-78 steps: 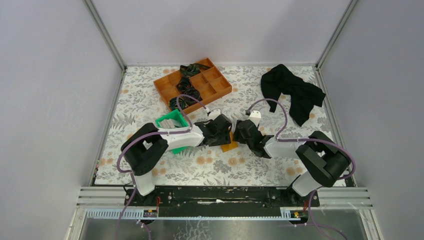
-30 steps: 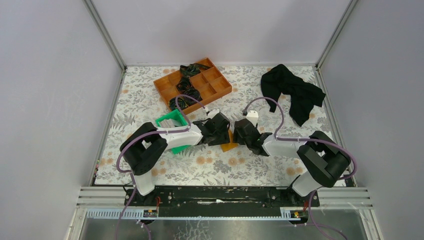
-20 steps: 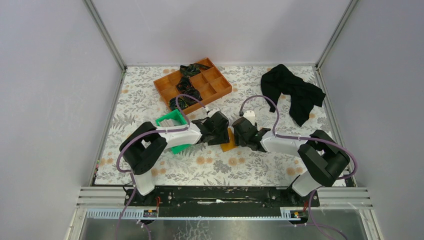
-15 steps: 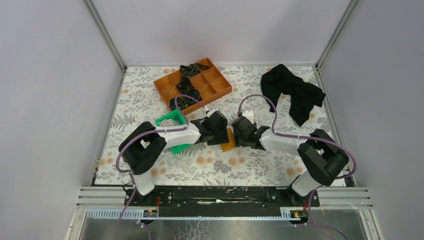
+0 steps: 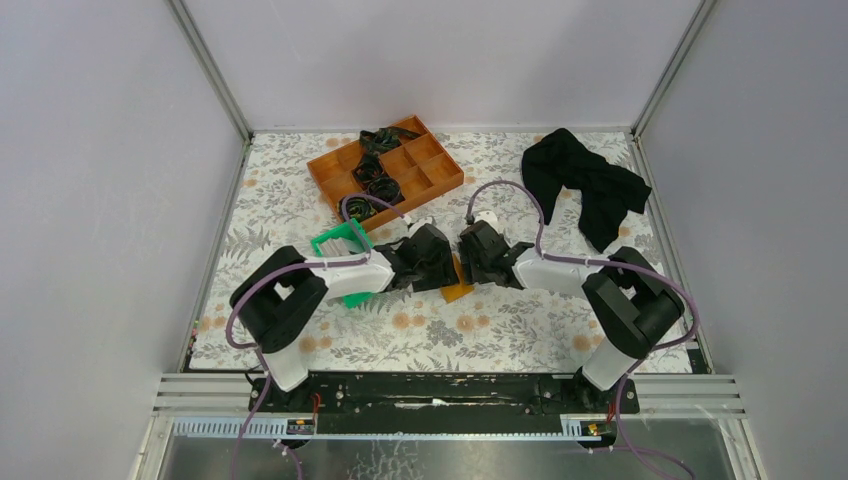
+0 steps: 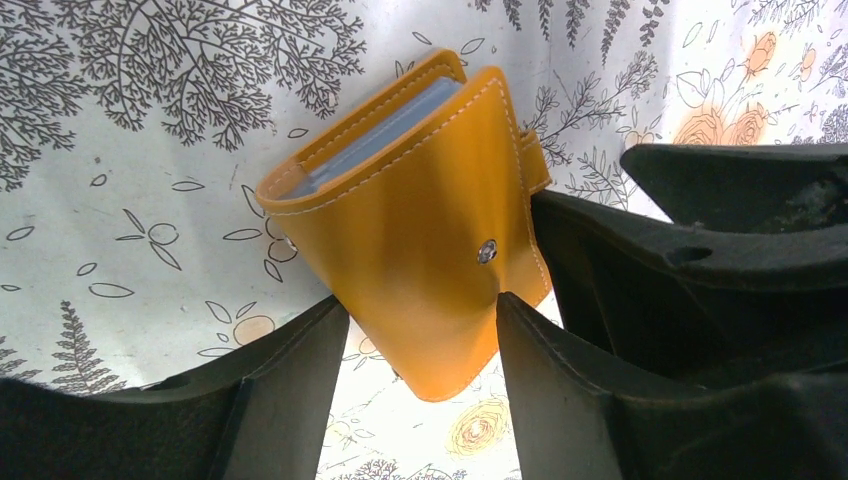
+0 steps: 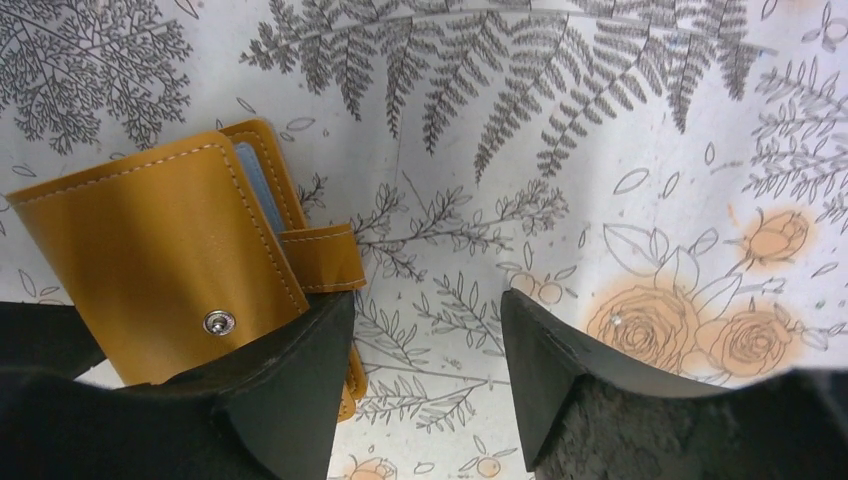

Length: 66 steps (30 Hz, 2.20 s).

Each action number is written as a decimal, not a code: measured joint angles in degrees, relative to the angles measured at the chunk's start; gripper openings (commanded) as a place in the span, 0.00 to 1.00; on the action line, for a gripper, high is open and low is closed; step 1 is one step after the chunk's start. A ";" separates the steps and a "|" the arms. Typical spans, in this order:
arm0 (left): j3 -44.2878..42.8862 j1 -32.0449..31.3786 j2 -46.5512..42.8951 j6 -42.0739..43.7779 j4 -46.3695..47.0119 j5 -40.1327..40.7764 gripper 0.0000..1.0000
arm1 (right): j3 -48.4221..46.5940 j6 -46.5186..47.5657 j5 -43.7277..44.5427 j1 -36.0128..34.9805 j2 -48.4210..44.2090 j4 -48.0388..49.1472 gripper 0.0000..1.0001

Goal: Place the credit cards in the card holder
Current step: Close the card holder at the center of the board.

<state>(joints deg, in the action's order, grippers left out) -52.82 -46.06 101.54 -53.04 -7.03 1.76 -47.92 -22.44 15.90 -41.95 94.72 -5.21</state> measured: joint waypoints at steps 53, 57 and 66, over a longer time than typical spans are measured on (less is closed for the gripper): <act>10.14 6.69 -7.85 -4.24 10.80 3.98 0.68 | -0.83 9.07 -0.31 -8.04 -6.71 -10.60 0.67; 13.79 6.69 -13.97 -5.73 4.87 5.57 0.68 | -1.20 10.99 0.02 -8.04 -5.03 -9.84 0.67; 17.97 6.62 -21.66 -7.08 -3.54 7.80 0.67 | -1.73 11.91 -2.16 -8.04 -1.95 -8.24 0.67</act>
<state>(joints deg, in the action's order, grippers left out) -34.85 -39.44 79.88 -60.12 -10.57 9.56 -49.65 -10.52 13.74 -50.00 92.77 -13.45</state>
